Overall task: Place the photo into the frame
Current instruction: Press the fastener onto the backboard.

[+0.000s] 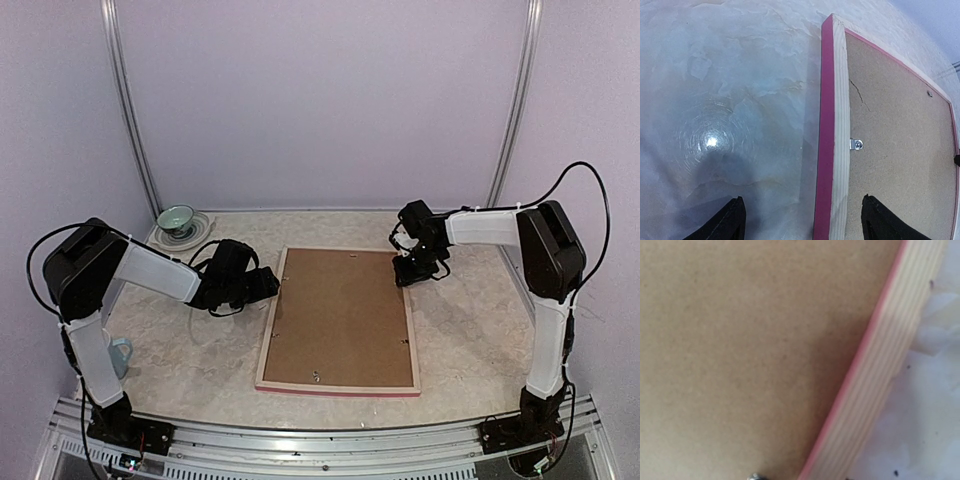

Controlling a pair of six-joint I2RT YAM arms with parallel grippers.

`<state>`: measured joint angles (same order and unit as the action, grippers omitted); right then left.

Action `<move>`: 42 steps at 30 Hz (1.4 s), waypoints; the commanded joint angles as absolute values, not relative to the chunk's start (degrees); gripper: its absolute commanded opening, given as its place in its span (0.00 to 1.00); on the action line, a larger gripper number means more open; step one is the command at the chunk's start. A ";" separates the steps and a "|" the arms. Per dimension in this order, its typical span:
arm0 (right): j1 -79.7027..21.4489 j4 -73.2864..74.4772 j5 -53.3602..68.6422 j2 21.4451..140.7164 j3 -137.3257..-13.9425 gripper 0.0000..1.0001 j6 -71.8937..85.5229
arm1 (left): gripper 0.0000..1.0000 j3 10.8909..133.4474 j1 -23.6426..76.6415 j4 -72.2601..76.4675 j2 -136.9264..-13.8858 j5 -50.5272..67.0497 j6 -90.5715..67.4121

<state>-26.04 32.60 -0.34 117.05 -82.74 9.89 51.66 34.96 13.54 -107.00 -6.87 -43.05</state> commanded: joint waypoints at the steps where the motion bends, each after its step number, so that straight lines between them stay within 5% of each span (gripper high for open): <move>1: -25.75 33.22 -3.42 118.60 -82.47 0.30 8.56 | 0.79 50.36 34.89 11.95 -108.45 -5.95 -43.40; 20: -26.19 32.61 -3.67 117.33 -82.58 0.28 6.90 | 0.79 50.47 34.89 12.04 -108.56 -5.66 -43.49; 25: -26.11 32.61 -2.92 115.26 -82.66 0.64 9.47 | 0.79 50.45 34.89 11.97 -108.20 -5.64 -43.49; 27: -25.90 32.96 -3.25 114.08 -82.80 0.68 11.24 | 0.79 50.45 34.89 11.98 -108.11 -5.68 -43.50; 42: -25.66 31.84 -4.43 112.86 -81.64 0.54 16.03 | 0.78 50.66 35.24 12.15 -108.30 -5.41 -43.29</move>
